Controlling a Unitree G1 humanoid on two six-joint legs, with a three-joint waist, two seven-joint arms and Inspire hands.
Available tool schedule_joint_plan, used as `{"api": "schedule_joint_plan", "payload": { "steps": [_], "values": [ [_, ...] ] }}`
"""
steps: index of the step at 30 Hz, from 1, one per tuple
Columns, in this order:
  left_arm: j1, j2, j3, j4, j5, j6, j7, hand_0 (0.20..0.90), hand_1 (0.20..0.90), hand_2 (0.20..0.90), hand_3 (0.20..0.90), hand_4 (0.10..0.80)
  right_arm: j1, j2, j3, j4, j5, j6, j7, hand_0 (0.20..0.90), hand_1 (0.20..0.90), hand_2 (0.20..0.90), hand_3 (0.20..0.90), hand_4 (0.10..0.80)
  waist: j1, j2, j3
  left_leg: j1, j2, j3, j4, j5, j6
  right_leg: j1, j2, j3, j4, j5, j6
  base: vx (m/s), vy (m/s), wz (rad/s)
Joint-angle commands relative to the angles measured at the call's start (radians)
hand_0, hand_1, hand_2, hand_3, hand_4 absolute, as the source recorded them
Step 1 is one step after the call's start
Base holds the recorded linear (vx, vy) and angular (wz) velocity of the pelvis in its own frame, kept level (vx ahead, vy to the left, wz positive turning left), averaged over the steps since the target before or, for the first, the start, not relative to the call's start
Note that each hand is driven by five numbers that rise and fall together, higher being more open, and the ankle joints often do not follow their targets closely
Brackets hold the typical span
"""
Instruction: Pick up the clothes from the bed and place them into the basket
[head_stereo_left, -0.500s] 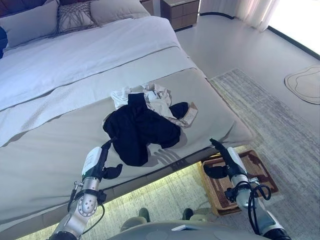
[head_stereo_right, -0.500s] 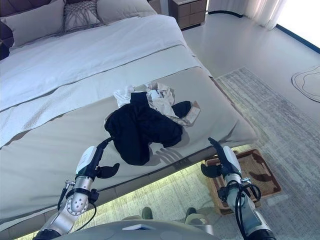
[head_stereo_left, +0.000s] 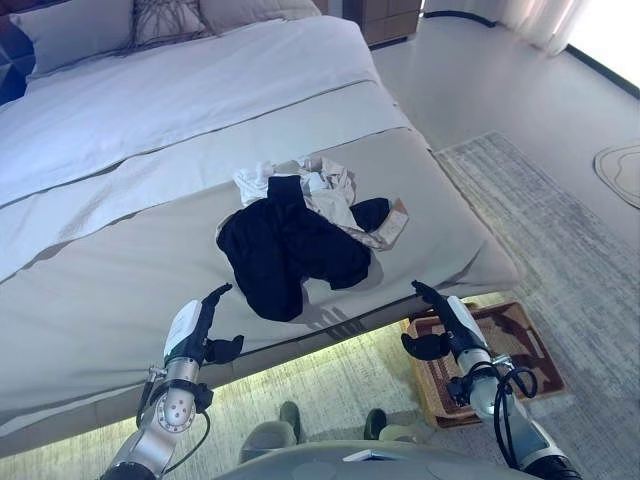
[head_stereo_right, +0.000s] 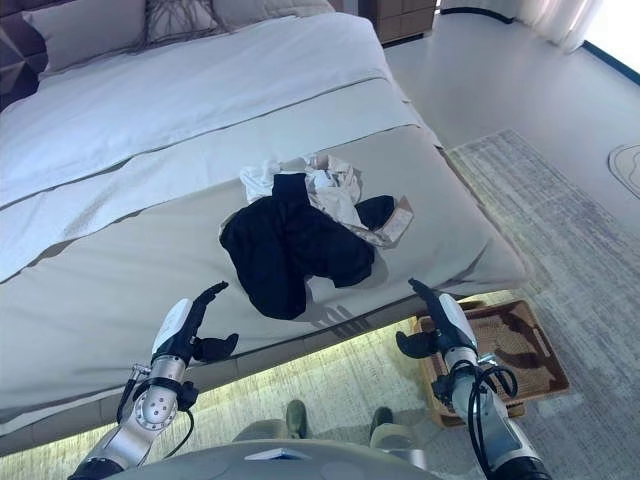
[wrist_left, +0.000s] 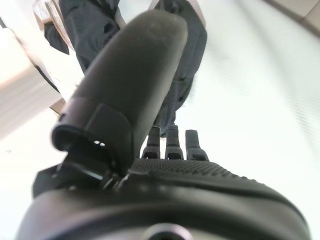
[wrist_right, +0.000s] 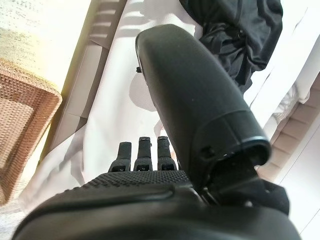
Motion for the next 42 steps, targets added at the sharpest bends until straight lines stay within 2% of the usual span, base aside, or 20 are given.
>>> {"api": "schedule_joint_plan", "payload": {
  "steps": [1,5,8,9,11,13,15,16,20,26,31,37,39,40,41,42],
  "values": [
    [-0.061,0.037,0.047,-0.027,-0.033,-0.054,0.023,0.9,0.9,0.9,0.9,0.8,-0.109,-0.053,0.023,-0.054,-0.107,-0.081,-0.116,0.9,0.9,0.9,0.9,0.8,0.016,-0.028,-0.021,-0.04,-0.012,0.023,0.052,-0.142,0.032,-0.05,-0.011,0.067,0.138,-0.044,0.024,0.063,0.149,0.2],
    [-0.069,0.035,0.051,0.012,-0.036,-0.033,0.012,0.9,0.9,0.9,0.9,0.8,-0.179,-0.069,0.056,-0.034,-0.17,-0.05,-0.122,0.9,0.9,0.9,0.9,0.8,0.043,-0.011,-0.035,0.038,-0.033,-0.018,-0.088,-0.132,0.054,-0.063,-0.018,0.05,0.173,-0.062,0.044,0.125,0.161,0.08],
    [-0.055,0.049,0.054,-0.001,-0.059,0.016,-0.029,0.9,0.9,0.9,0.9,0.8,-0.226,-0.09,0.063,-0.05,-0.22,-0.007,-0.109,0.9,0.9,0.9,0.9,0.8,0.068,-0.008,-0.032,0.053,-0.048,-0.033,-0.115,-0.132,0.079,-0.1,-0.028,0.04,0.267,-0.065,0.062,0.077,0.152,0.17],
    [-0.05,0.061,0.055,0.004,-0.052,0.012,-0.036,0.9,0.9,0.9,0.9,0.8,-0.25,-0.108,0.065,-0.073,-0.248,0.011,-0.101,0.9,0.9,0.9,0.9,0.8,0.08,-0.001,-0.029,0.044,-0.054,-0.034,-0.111,-0.134,0.095,-0.135,-0.014,0.039,0.381,-0.082,0.062,0.085,0.141,0.1],
    [-0.034,0.079,0.052,0.007,-0.034,0.012,-0.05,0.9,0.9,0.9,0.9,0.8,-0.28,-0.137,0.072,-0.111,-0.265,0.037,-0.093,0.9,0.9,0.9,0.9,0.8,0.094,-0.001,-0.024,0.038,-0.059,-0.045,-0.114,-0.128,0.099,-0.178,-0.02,0.044,0.437,-0.06,0.079,0.084,0.06,0.24],
    [-0.049,0.101,0.033,0.012,-0.059,0.031,-0.054,0.9,0.9,0.9,0.9,0.8,-0.343,-0.166,0.096,-0.117,-0.258,0.068,-0.091,0.9,0.9,0.9,0.9,0.8,0.102,0.0,-0.013,0.029,-0.053,-0.06,-0.12,-0.12,0.088,-0.194,-0.026,0.061,0.377,-0.056,0.08,0.029,-0.063,0.22],
    [-0.093,0.119,0.016,0.026,-0.089,0.054,-0.059,0.9,0.9,0.9,0.9,0.8,-0.409,-0.182,0.129,-0.111,-0.265,0.099,-0.103,0.9,0.9,0.9,0.9,0.8,0.1,0.0,0.0,0.01,-0.051,-0.083,-0.122,-0.118,0.083,-0.214,-0.026,0.096,0.313,-0.036,0.077,0.026,-0.103,0.21],
    [-0.106,0.124,0.011,0.023,-0.101,0.06,-0.064,0.9,0.9,0.9,0.9,0.8,-0.433,-0.19,0.131,-0.109,-0.269,0.102,-0.102,0.9,0.9,0.9,0.9,0.8,0.103,0.001,0.002,-0.001,-0.047,-0.088,-0.117,-0.115,0.082,-0.21,-0.016,0.1,0.292,-0.055,0.067,0.059,-0.112,0.44],
    [-0.122,0.12,-0.009,0.017,-0.084,0.063,-0.083,0.9,0.9,0.9,0.9,0.8,-0.574,-0.222,0.144,-0.091,-0.277,0.15,-0.055,0.9,0.9,0.9,0.9,0.8,0.143,-0.008,0.017,-0.058,-0.052,-0.104,-0.088,-0.097,0.068,-0.183,-0.014,0.06,0.23,-0.053,0.049,0.043,-0.138,0.45],
    [-0.127,0.132,-0.04,0.016,-0.064,0.034,-0.095,0.9,0.9,0.9,0.9,0.8,-0.76,-0.261,0.192,-0.091,-0.283,0.227,-0.011,0.9,0.9,0.9,0.9,0.8,0.199,0.0,0.07,-0.147,-0.068,-0.16,-0.021,-0.088,0.053,-0.204,-0.024,0.003,0.255,-0.077,0.021,0.019,-0.049,0.33],
    [-0.127,0.131,-0.071,0.017,-0.067,-0.011,-0.073,0.9,0.9,0.9,0.9,0.8,-0.878,-0.272,0.248,-0.064,-0.338,0.261,0.029,0.9,0.9,0.9,0.9,0.8,0.239,0.024,0.129,-0.208,-0.074,-0.185,0.04,-0.092,0.04,-0.248,-0.044,-0.029,0.324,-0.104,-0.001,-0.004,0.055,0.19],
    [-0.168,0.172,-0.136,-0.053,-0.088,-0.064,-0.072,0.9,0.9,0.9,0.9,0.8,-1.088,-0.273,0.353,0.105,-0.384,0.347,0.094,0.9,0.9,0.9,0.9,0.8,0.298,0.058,0.2,-0.313,-0.095,-0.215,0.13,-0.096,0.046,-0.353,-0.074,-0.068,0.457,-0.135,-0.026,-0.026,0.044,0.29],
    [-0.175,0.178,-0.149,-0.092,-0.106,-0.07,-0.052,0.9,0.9,0.9,0.9,0.8,-1.142,-0.269,0.374,0.155,-0.389,0.378,0.11,0.9,0.9,0.9,0.9,0.8,0.315,0.067,0.227,-0.347,-0.106,-0.214,0.174,-0.108,0.053,-0.387,-0.088,-0.083,0.51,-0.148,-0.035,0.02,0.008,0.27],
    [-0.172,0.182,-0.149,-0.112,-0.111,-0.07,-0.047,0.9,0.9,0.9,0.9,0.8,-1.161,-0.268,0.378,0.18,-0.381,0.378,0.113,0.9,0.9,0.9,0.9,0.8,0.323,0.066,0.239,-0.358,-0.115,-0.217,0.206,-0.144,0.053,-0.401,-0.093,-0.074,0.551,-0.182,-0.032,-0.01,0.009,0.25],
    [-0.174,0.185,-0.149,-0.118,-0.112,-0.07,-0.046,0.9,0.9,0.9,0.9,0.8,-1.168,-0.267,0.378,0.187,-0.382,0.381,0.114,0.9,0.9,0.9,0.9,0.8,0.326,0.072,0.245,-0.375,-0.116,-0.212,0.21,-0.118,0.059,-0.416,-0.098,-0.089,0.558,-0.159,-0.041,0.086,-0.035,0.39],
    [-0.174,0.191,-0.15,-0.13,-0.117,-0.068,-0.043,0.9,0.9,0.9,0.9,0.8,-1.183,-0.266,0.382,0.199,-0.385,0.388,0.125,0.9,0.9,0.9,0.9,0.8,0.331,0.068,0.255,-0.384,-0.124,-0.211,0.245,-0.158,0.061,-0.429,-0.104,-0.077,0.6,-0.194,-0.035,0.005,-0.001,0.35]
  ]
}}
